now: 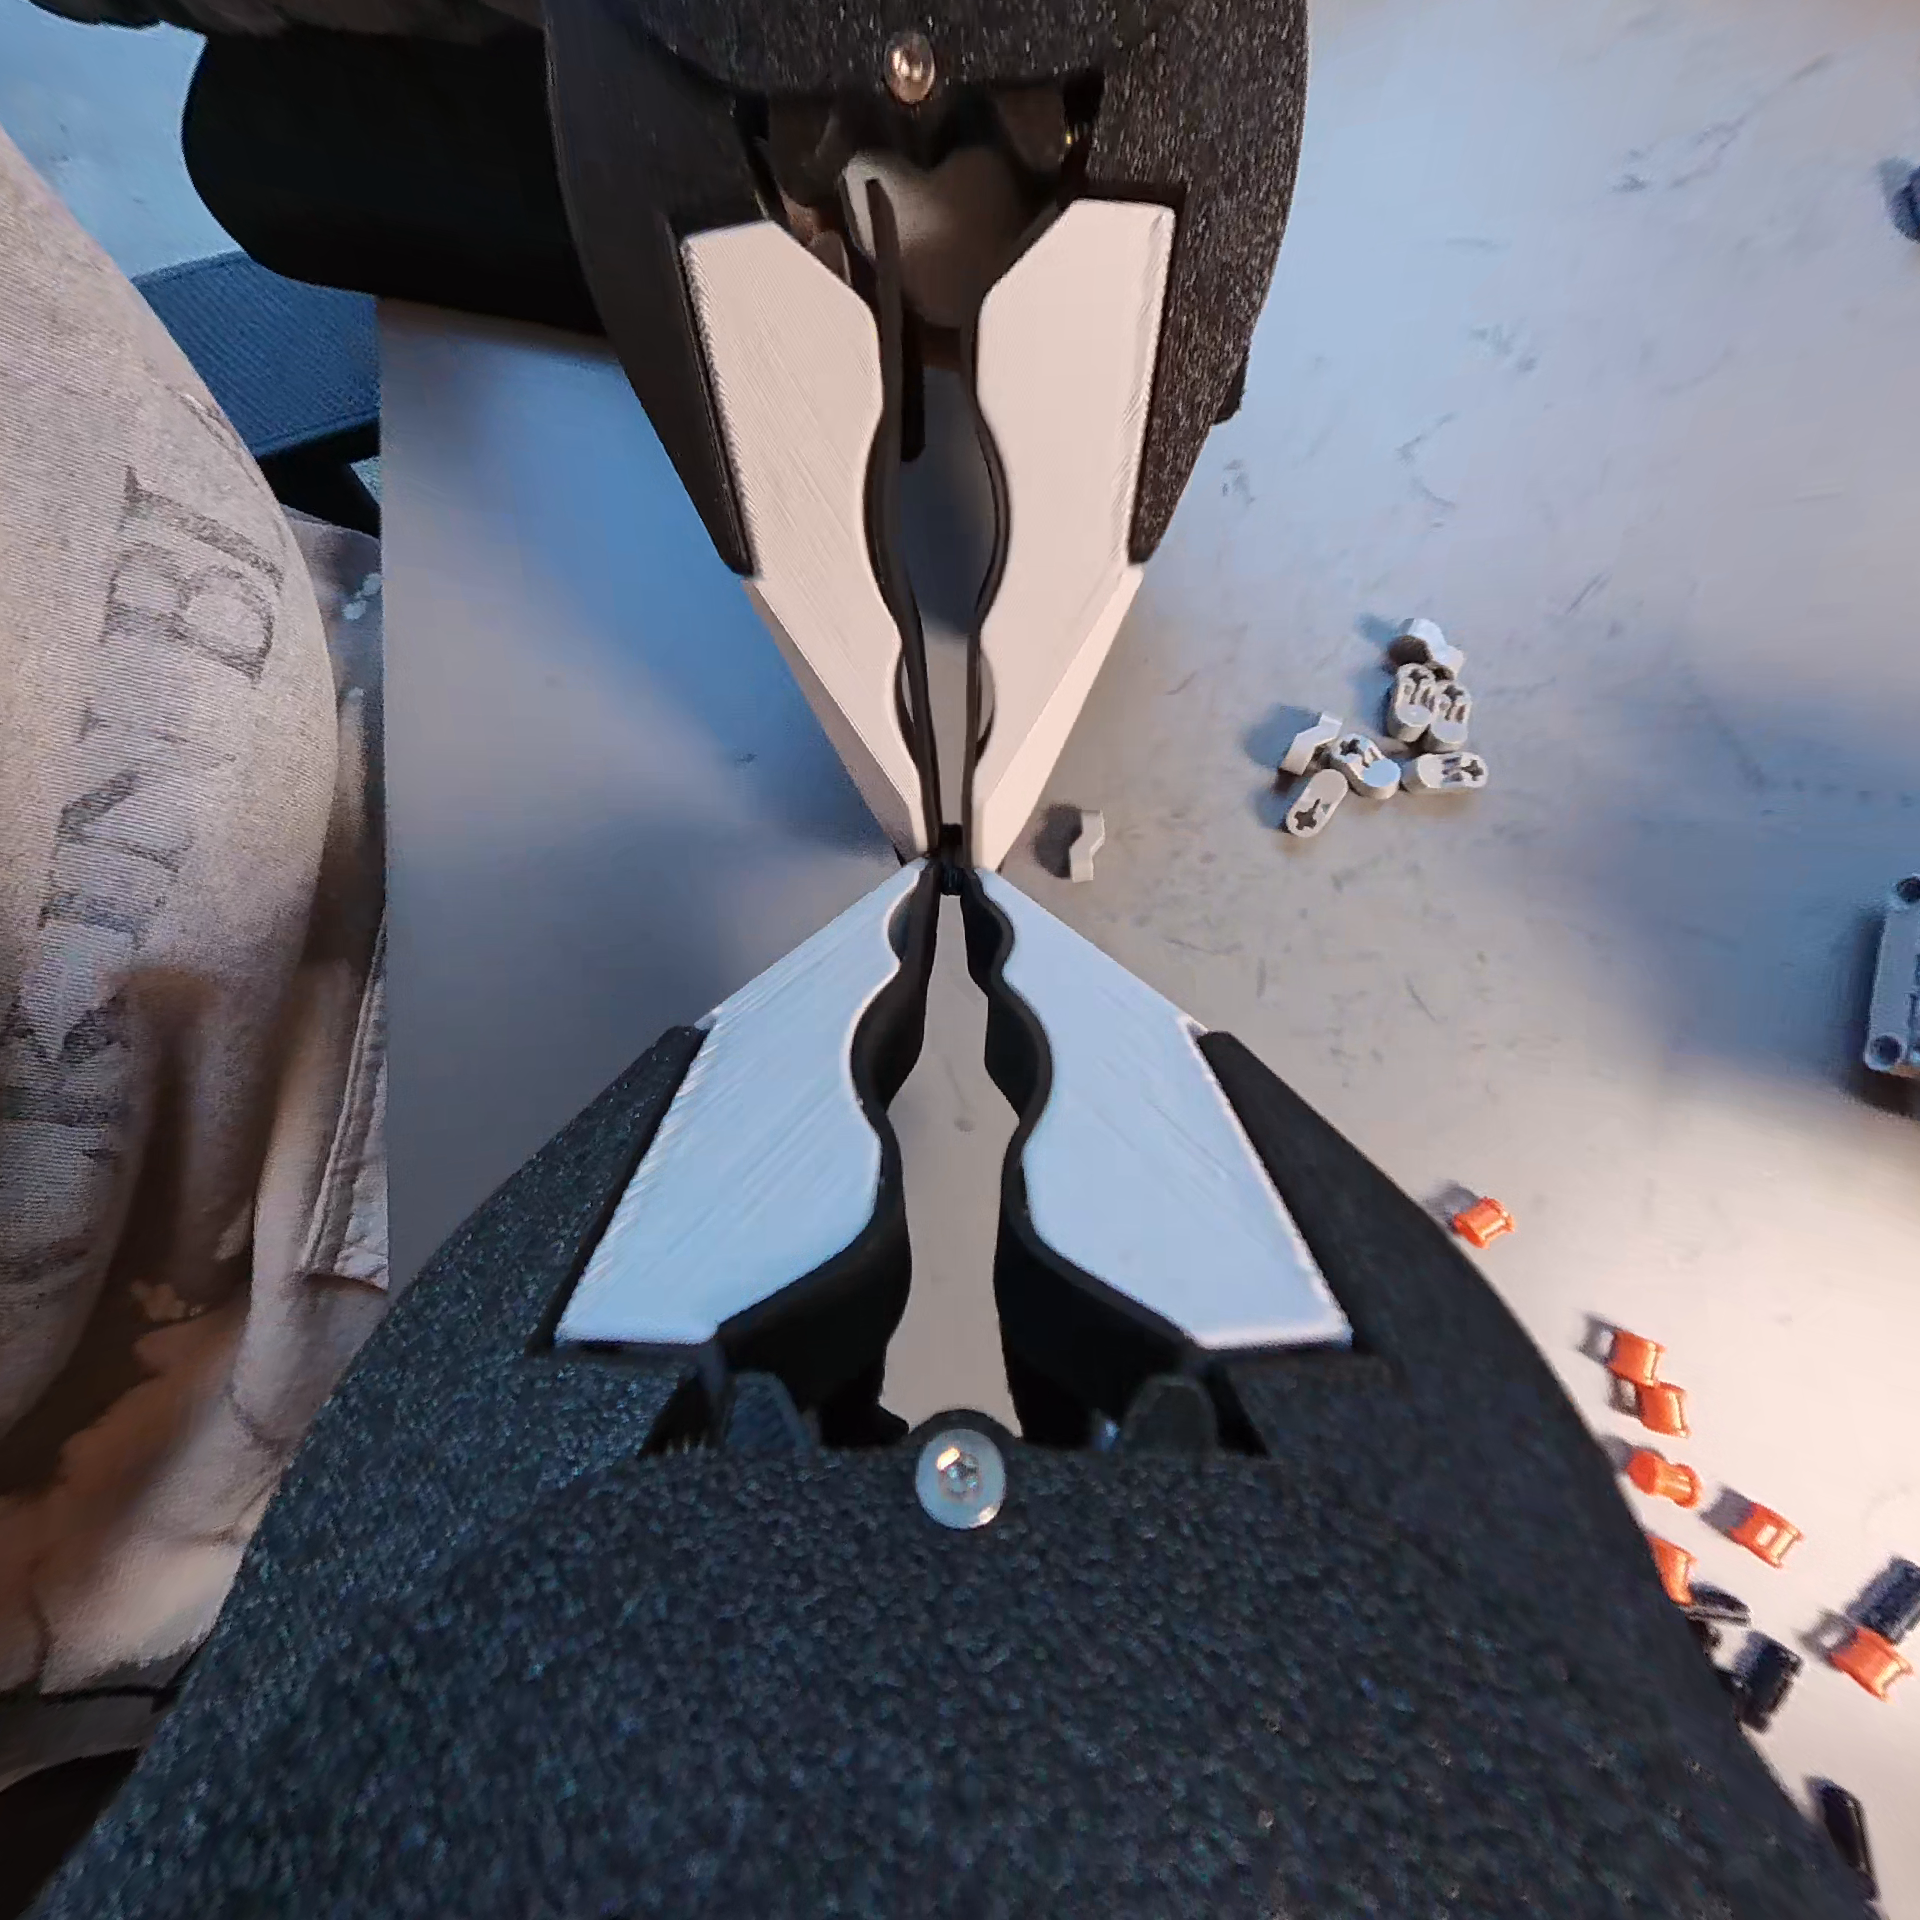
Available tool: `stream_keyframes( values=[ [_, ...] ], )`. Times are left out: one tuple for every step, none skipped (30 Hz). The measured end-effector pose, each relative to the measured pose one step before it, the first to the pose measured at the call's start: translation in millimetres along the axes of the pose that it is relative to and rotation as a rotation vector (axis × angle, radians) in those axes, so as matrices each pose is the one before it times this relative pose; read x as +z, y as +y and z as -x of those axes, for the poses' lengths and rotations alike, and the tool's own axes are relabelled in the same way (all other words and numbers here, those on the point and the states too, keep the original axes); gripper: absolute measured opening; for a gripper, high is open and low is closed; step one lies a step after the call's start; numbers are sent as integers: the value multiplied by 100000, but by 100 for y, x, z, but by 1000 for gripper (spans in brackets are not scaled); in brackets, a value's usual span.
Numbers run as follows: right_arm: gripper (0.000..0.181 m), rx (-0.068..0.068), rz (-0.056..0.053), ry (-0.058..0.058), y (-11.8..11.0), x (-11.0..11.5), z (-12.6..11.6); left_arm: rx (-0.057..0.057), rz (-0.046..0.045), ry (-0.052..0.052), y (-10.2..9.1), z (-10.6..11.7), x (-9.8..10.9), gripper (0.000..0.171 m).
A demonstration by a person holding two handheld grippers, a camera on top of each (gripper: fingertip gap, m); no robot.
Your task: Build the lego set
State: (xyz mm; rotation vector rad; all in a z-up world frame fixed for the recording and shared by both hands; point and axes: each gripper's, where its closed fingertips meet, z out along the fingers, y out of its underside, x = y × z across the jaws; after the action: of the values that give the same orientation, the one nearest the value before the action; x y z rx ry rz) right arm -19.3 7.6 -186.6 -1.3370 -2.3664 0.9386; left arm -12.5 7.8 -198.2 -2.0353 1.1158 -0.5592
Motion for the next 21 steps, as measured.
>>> stream_keyframes(
  values=[
    [3, -215, 211, 315, -90, -45, 59, 478, 214, 32, -19, -87, 65, 2],
    [3, -318, 455, 568, 4, -49, 11, 412, 58, -271, -42, -32, 13, 2],
    [3, -219, 29, 532, -28, -69, 35, 76, -123, -44, -54, -12, -24, 2],
    [3, 160, -39, 298, -13, -64, 45, -309, -294, 357, -68, -29, -43, 2],
    [3, 146, -63, 571, 15, -77, -10, -370, -221, 364, -20, -15, -32, 2],
    [3, 51, 50, 782, 48, -74, -56, -129, -19, -49, 24, 41, -18, 1],
    [3, 86, -12, 434, 39, -70, -6, 215, -20, -225, 22, 40, -14, 2],
    [3, 218, -147, 269, 17, -72, 18, 479, -66, -129, 0, 9, -21, 1],
    [3, 103, -155, 375, 15, -43, 6, 507, -113, -263, -6, 11, -3, 2],
    [3, -32, 137, 328, 58, -38, 28, 329, -173, -400, -28, 31, -14, 2],
    [3, -198, 296, 340, 82, -10, 33, 174, -133, -134, -38, 3, 2, 5],
    [3, -245, 462, 217, 107, 15, 44, 98, -259, 157, -59, -55, -16, 6],
    [3, -274, 477, 170, 94, 27, 61, 27, -576, 247, -128, -54, -29, 6],
    [3, -272, 360, 24, 58, 38, 71, -44, -601, 337, -131, -90, -11, 6],
    [3, -217, -121, 23, -31, 24, 74, 3, -240, 196, -78, -52, 8, 6],
    [3, -164, -154, 191, -65, 24, 31, 269, 87, 146, -33, -74, 37, 4],
    [3, -327, -144, 33, -83, 0, 42, 477, 115, 93, -18, -79, 53, 3],
    [3, -243, -654, -40, -170, -43, 37, 530, 209, -166, -35, -40, 52, 2],
    [3, -71, -1027, -246, -214, -78, 60, 604, 148, -228, -44, -11, 23, 2],
    [3, -375, -675, 352, -112, -135, -52, 704, -330, -549, -117, 65, -50, 2],
    [3, -677, -1434, 663, -171, -205, -114, 680, -910, -835, -181, 124, -114, 2]
  ],
)
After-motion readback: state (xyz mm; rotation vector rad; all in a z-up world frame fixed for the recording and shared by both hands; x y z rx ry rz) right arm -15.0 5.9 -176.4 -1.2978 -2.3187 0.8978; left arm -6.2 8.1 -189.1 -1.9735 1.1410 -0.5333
